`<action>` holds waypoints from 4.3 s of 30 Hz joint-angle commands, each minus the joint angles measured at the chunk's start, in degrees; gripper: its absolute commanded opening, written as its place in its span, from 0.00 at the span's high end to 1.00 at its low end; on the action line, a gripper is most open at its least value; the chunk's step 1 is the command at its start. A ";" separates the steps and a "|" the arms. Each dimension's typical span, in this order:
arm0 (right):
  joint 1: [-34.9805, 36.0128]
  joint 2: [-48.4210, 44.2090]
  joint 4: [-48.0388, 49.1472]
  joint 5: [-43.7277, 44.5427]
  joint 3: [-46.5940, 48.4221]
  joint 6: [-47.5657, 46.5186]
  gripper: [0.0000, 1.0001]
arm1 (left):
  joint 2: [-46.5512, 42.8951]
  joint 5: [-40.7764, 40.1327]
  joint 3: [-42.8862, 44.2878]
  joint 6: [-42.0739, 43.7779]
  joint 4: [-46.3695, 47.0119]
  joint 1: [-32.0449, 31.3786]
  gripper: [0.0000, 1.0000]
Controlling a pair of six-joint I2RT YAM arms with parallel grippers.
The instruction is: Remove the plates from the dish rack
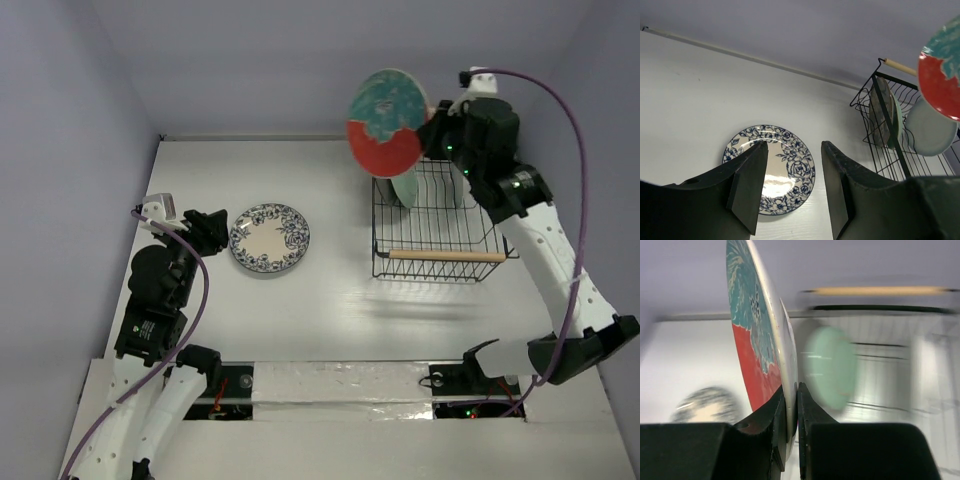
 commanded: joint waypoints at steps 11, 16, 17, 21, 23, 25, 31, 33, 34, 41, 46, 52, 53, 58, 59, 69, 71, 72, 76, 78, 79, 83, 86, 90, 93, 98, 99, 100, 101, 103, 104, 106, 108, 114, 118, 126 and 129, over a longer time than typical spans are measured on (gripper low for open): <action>20.35 19.21 31.77 -20.60 -2.49 19.61 1.00 | 0.03 -1.67 -0.31 0.32 2.60 0.72 0.56; 21.06 23.53 37.47 -19.64 -4.77 21.80 1.00 | -0.32 -1.85 -0.31 0.41 2.60 0.72 0.56; 21.06 24.23 38.00 -19.37 -5.73 22.33 1.00 | -0.32 -1.76 -0.31 0.32 2.52 0.72 0.56; 21.06 27.31 39.41 -17.70 -6.36 23.21 1.00 | -0.14 -1.32 -0.40 0.24 2.69 0.72 0.56; 21.06 29.33 40.64 -17.61 -6.36 24.00 1.00 | 0.03 -1.15 -0.48 0.24 2.78 0.72 0.56; 21.06 30.82 40.64 -17.61 -5.66 24.27 1.00 | 0.03 -0.80 -0.48 0.24 2.87 0.72 0.56; 21.06 35.92 44.06 -21.38 -6.00 28.57 1.00 | -0.05 -0.35 -0.66 0.24 2.95 0.72 0.56; 21.06 36.98 45.12 -22.53 -6.70 30.33 1.00 | 0.03 -0.27 -0.66 0.32 2.95 0.72 0.56; 21.06 37.15 46.26 -23.41 -7.14 31.03 1.00 | 0.03 -0.27 -0.66 0.24 2.87 0.72 0.56; 21.06 37.07 48.55 -24.47 -12.77 34.19 0.98 | -0.05 0.17 -0.75 0.15 3.13 0.72 0.56; 21.06 36.54 45.67 -23.42 -16.64 33.33 0.75 | 0.03 0.44 -0.84 0.06 3.22 0.72 0.55; 21.06 35.40 40.30 -21.22 -19.01 30.60 0.61 | -0.05 0.88 -0.92 -0.03 3.31 0.72 0.54; 21.06 35.05 39.77 -20.96 -19.19 29.81 0.56 | -0.05 0.88 -0.92 -0.03 3.31 0.72 0.54; 21.58 32.77 33.54 -17.98 -18.75 26.30 0.36 | -0.23 0.96 -0.92 -0.12 3.39 0.72 0.54; 21.58 32.33 32.83 -17.36 -18.84 24.90 0.31 | -0.23 0.96 -0.92 -0.12 3.31 0.72 0.54; 23.25 22.93 18.68 -13.84 -15.94 14.70 0.23 | -0.93 1.23 -1.01 -0.12 3.48 0.72 0.54; 23.25 19.16 15.60 -11.99 -14.54 12.24 0.31 | -1.11 1.32 -0.92 -0.20 3.48 0.72 0.54; 23.25 17.75 14.38 -9.55 -13.92 11.53 0.39 | -1.11 1.23 -0.92 -0.12 3.48 0.72 0.54; 22.38 10.71 8.93 5.27 -10.85 7.40 0.90 | -1.28 1.23 -1.01 -0.20 3.39 0.72 0.53; 18.96 7.64 7.60 8.56 -9.61 5.38 1.00 | -1.46 1.23 -1.01 -0.12 3.39 0.72 0.53; 15.38 6.75 6.64 9.71 -9.61 3.98 1.00 | -1.46 1.05 -1.10 -0.12 3.39 0.72 0.53; 7.19 4.81 3.91 10.94 -10.31 -0.67 1.00 | -1.81 0.96 -1.01 -0.12 3.22 0.72 0.53; 2.17 7.70 -0.39 16.12 -9.78 -5.33 0.93 | -1.73 1.14 -1.01 -0.20 3.31 0.72 0.53; -2.05 11.75 -2.60 17.37 -9.43 -8.77 0.75 | -1.72 1.23 -1.01 -0.20 3.48 0.72 0.53; -5.04 14.38 -1.55 16.05 -9.17 -10.88 0.50 | -1.90 1.05 -1.01 -0.12 3.31 0.20 0.53; -6.10 18.08 0.13 11.75 -9.52 -16.85 0.21 | -2.42 0.88 -0.92 -0.03 3.31 -0.34 0.53; -6.10 18.87 -0.05 11.13 -9.43 -17.30 0.17 | -2.51 0.79 -0.92 -0.12 3.31 -0.34 0.53; -6.10 20.53 0.47 10.52 -9.61 -17.83 0.15 | -2.60 0.70 -0.92 -0.03 3.22 -0.34 0.53; -6.10 21.50 0.48 10.08 -9.61 -18.61 0.13 | -2.78 0.61 -0.92 -0.03 3.22 -0.94 0.53; -6.10 24.30 0.39 9.46 -9.26 -19.15 0.12 | -2.95 0.26 -0.92 -0.03 3.13 -0.95 0.53; -6.10 25.19 0.56 9.46 -9.08 -19.24 0.12 | -3.13 0.26 -0.92 0.06 2.96 -1.47 0.53; -6.10 26.95 0.13 8.41 -8.20 -19.32 0.11 | -3.39 0.26 -0.92 0.06 3.04 -1.48 0.53; -6.10 28.97 1.00 7.79 -8.03 -19.68 0.10 | -3.57 0.26 -0.84 -0.03 3.04 -2.01 0.53; -6.10 32.32 2.49 11.39 -6.27 -19.94 0.10 | -3.92 0.26 -0.92 -0.03 2.95 -2.53 0.53; -6.10 33.02 4.08 14.29 -6.36 -19.68 0.10 | -3.83 0.44 -0.92 0.06 3.04 -2.53 0.53; -6.10 33.29 10.40 21.41 -9.60 -17.84 0.15 | -3.83 0.61 -0.84 0.06 2.95 -2.53 0.53; -6.10 32.85 13.13 23.69 -10.57 -16.78 0.20 | -3.83 0.61 -0.84 0.06 2.95 -2.53 0.53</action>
